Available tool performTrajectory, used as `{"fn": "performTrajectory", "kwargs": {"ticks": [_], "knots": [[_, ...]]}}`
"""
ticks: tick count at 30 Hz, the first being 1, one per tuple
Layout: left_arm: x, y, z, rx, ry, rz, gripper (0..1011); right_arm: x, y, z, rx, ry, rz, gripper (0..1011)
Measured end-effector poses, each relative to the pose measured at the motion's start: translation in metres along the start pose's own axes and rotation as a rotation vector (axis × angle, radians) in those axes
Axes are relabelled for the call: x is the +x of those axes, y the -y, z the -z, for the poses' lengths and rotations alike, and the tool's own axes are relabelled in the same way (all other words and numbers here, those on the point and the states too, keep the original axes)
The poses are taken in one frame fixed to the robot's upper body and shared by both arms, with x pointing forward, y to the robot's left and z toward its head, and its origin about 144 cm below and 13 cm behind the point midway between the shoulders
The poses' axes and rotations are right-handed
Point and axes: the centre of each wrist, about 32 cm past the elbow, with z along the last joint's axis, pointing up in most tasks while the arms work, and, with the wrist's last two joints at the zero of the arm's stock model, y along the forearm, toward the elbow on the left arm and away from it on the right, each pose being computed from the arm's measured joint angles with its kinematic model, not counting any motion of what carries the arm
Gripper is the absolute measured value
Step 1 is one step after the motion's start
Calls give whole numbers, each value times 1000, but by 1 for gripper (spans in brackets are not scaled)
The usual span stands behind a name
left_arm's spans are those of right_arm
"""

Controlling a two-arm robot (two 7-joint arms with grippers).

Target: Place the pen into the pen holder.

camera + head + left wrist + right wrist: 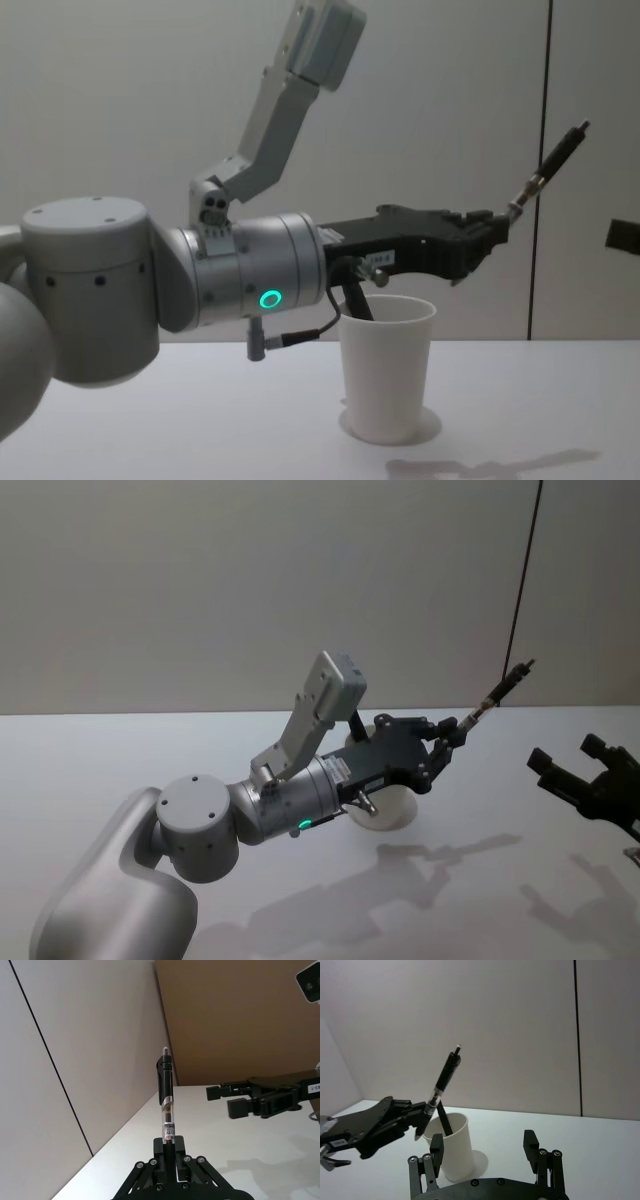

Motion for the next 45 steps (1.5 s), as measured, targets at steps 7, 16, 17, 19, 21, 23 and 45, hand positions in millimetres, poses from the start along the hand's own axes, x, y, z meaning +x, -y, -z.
{"fn": "performTrajectory", "kwargs": {"ticks": [7,16,17,19,21,23,45], "knots": [[1,0,1,4,-2,-4,129,4,2,1,27,-42,-56,1002],[2,1,2,6,-3,-6,129,9,4,3,69,-94,-105,1002],[2,1,2,6,-3,-6,129,10,5,3,78,-104,-114,1002],[2,1,2,7,-3,-6,129,12,5,3,90,-115,-124,1002],[2,1,2,7,-4,-7,129,13,6,3,104,-126,-133,1002],[2,1,2,8,-4,-7,129,15,6,4,112,-133,-138,1002],[3,1,3,9,-5,-8,129,25,-11,9,188,-215,-154,1002]]}}
